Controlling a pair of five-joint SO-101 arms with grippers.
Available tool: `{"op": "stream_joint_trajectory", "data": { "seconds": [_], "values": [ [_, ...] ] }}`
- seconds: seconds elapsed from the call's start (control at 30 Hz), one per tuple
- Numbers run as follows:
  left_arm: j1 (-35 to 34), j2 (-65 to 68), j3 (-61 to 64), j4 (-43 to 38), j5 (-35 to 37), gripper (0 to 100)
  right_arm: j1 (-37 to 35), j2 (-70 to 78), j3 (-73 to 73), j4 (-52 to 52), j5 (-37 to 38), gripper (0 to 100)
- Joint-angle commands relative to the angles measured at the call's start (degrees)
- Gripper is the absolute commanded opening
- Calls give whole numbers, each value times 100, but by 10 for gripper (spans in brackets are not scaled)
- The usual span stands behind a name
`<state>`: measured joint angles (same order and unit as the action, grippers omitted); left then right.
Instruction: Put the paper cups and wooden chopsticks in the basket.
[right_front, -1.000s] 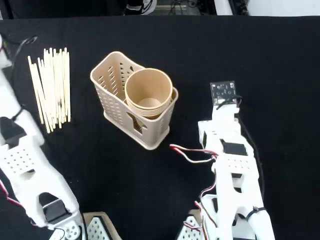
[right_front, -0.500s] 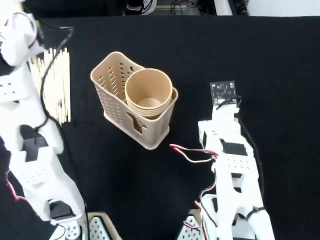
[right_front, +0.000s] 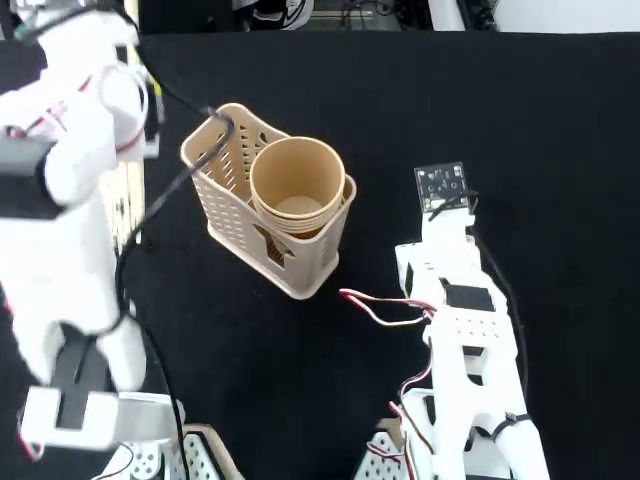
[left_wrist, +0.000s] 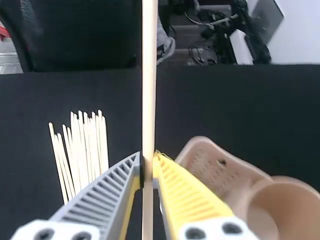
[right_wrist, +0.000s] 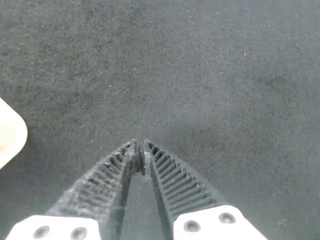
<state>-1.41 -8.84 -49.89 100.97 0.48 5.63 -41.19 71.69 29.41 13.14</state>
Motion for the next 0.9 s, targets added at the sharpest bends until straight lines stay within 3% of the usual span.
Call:
{"op": "stream_joint_trajectory", "data": {
  "seconds": [0.0,0.2,0.3,0.53,0.7,0.87],
  "values": [
    [215,-1125,1288,-44,-202,29,-44,-101,-101,26,44,15],
    [453,-3121,3512,-712,-264,29,-44,-101,-101,26,44,15],
    [585,-4273,4734,-1556,-264,29,-44,-101,-101,26,44,15],
    [576,-6734,8242,-5037,-255,29,-44,-101,-92,26,44,14],
    [541,-7393,10088,-7859,-211,29,-44,-101,-92,26,44,14],
    [629,-7200,10835,-9354,-202,29,-44,-101,-92,26,44,14]
  ]
}}
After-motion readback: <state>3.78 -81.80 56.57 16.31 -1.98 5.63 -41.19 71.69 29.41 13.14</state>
